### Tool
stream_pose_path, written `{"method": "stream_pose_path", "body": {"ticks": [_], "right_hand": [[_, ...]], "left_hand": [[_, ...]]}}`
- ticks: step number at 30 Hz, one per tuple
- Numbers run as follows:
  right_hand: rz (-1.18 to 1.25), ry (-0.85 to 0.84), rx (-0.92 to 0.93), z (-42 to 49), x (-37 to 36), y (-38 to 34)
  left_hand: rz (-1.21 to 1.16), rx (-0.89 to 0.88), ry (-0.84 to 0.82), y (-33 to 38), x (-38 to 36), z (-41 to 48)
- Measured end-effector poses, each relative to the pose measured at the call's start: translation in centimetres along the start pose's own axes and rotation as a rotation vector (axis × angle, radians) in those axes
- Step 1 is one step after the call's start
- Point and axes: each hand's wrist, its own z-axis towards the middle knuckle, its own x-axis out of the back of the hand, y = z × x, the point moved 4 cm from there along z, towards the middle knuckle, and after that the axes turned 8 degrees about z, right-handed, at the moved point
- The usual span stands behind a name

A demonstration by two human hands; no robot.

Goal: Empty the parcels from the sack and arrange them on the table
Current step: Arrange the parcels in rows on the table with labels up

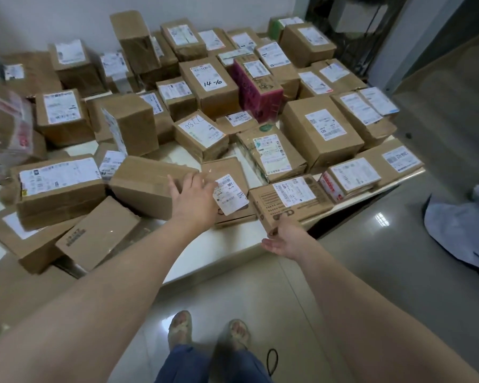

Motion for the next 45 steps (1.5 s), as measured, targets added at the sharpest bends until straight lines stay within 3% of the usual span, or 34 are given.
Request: {"method": "stream_pose_path", "body": {"ticks": [3,8,10,17,19,21,22,23,25,26,29,31,33,39,45], "right_hand": [[-0.129,0.045,0.036,0.7,0.6,-1.1],[0.167,0.171,0.052,2.9,-0.7,-1.8],[0.153,0.219,0.059,3.8,-1.6,-1.4],[-0.313,0.129,0.060,3.0,-2.5,-0.8],[-0.464,0.271,0.093,2.7,-3.4,-0.9],[-0.742,0.544,0.218,1.2,-5.0,-2.5],[-0.747,0.595,0.291,0.5,-6.2,-3.1],[-0.690,0.546,0.436,-0.3,-8.1,-3.7],[-0.494,0.250,0.702,-2.3,-12.5,-4.8],[-0.554,0.090,0.773,-3.3,-14.9,-5.2],[-1.118,-0.228,0.788,-4.7,-21.3,-4.9],[-1.494,-0.315,0.718,-5.2,-23.8,-3.5],[-1.648,-0.313,0.681,-5.3,-24.9,-2.0],[-1.221,-0.262,0.564,-5.9,-23.8,-4.3],[-0.842,0.011,0.511,-6.5,-22.9,-6.0]], "left_hand": [[-0.032,0.035,0.031,-1.5,0.7,-0.2],[-0.076,0.116,0.029,-4.3,1.4,0.1],[-0.070,0.105,0.000,-5.3,1.3,0.4],[-0.177,0.045,-0.024,-5.4,-0.1,1.9],[-0.205,-0.022,-0.036,-5.9,-0.1,2.2],[-0.224,-0.120,-0.058,-6.6,0.3,2.4],[-0.249,-0.163,-0.061,-7.2,0.5,2.6],[-0.290,-0.187,-0.048,-7.8,0.9,2.8],[-0.386,-0.170,0.049,-9.8,1.6,3.3],[-0.411,-0.143,0.129,-11.1,2.1,3.5],[-0.369,-0.053,0.293,-15.1,3.0,3.9],[-0.347,0.031,0.314,-17.7,3.4,4.2],[-0.325,0.105,0.300,-19.7,3.7,4.4],[-0.439,0.270,0.168,-22.9,4.5,6.7],[-0.604,0.354,0.055,-24.0,4.2,10.2]]}}
